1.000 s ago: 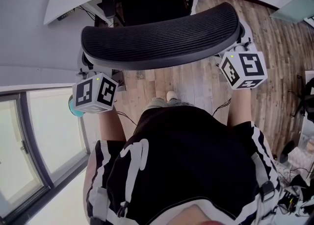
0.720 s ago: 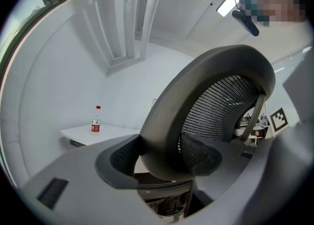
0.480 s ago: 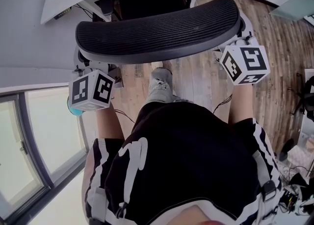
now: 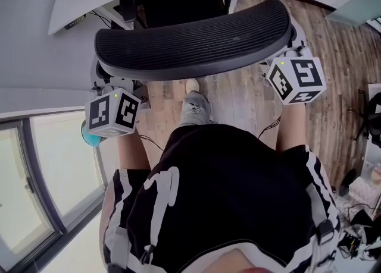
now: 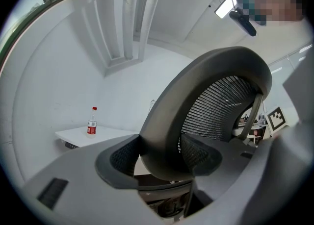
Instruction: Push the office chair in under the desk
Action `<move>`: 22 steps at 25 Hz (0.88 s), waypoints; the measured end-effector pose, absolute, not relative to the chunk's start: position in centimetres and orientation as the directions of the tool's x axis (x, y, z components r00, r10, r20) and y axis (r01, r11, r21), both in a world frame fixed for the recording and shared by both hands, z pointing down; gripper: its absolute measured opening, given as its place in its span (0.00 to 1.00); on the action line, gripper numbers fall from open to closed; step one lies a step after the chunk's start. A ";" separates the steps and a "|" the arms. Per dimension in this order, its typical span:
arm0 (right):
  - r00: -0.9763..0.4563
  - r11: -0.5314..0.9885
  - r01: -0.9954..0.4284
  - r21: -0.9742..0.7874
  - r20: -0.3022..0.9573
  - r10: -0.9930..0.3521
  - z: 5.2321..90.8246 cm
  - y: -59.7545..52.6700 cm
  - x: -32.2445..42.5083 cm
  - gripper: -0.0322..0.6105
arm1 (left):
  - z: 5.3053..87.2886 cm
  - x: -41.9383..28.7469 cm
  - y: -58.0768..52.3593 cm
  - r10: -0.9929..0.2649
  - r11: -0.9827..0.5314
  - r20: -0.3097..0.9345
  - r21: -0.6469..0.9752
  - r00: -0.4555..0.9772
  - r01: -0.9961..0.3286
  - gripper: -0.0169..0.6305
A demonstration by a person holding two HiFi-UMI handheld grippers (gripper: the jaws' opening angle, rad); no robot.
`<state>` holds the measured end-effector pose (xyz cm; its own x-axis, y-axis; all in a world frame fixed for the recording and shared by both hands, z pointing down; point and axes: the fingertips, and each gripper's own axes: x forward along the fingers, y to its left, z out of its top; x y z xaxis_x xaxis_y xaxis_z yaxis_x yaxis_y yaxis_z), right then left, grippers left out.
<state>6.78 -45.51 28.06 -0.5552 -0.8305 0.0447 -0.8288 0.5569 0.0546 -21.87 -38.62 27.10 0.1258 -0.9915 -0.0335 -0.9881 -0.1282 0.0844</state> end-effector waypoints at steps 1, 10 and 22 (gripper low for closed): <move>-0.554 0.556 -0.830 0.054 0.048 -0.831 28.1 -45.7 6.8 0.44 | 27.1 -21.9 -38.8 -0.991 -0.129 -0.033 0.085 0.126 -0.988 0.44; -0.555 0.557 -0.829 0.050 0.054 -0.830 28.1 -47.4 6.8 0.44 | 27.0 -21.8 -40.4 -0.991 -0.134 -0.042 0.087 0.130 -0.987 0.44; -0.546 0.549 -0.834 0.055 0.054 -0.836 28.0 -49.7 6.8 0.44 | 27.0 -21.8 -42.7 -0.991 -0.134 -0.034 0.088 0.131 -0.987 0.44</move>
<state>6.76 -49.73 27.95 -0.5463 -0.8359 0.0537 -0.8342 0.5487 0.0551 -21.83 -42.70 26.96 0.1314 -0.9908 -0.0337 -0.9871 -0.1339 0.0879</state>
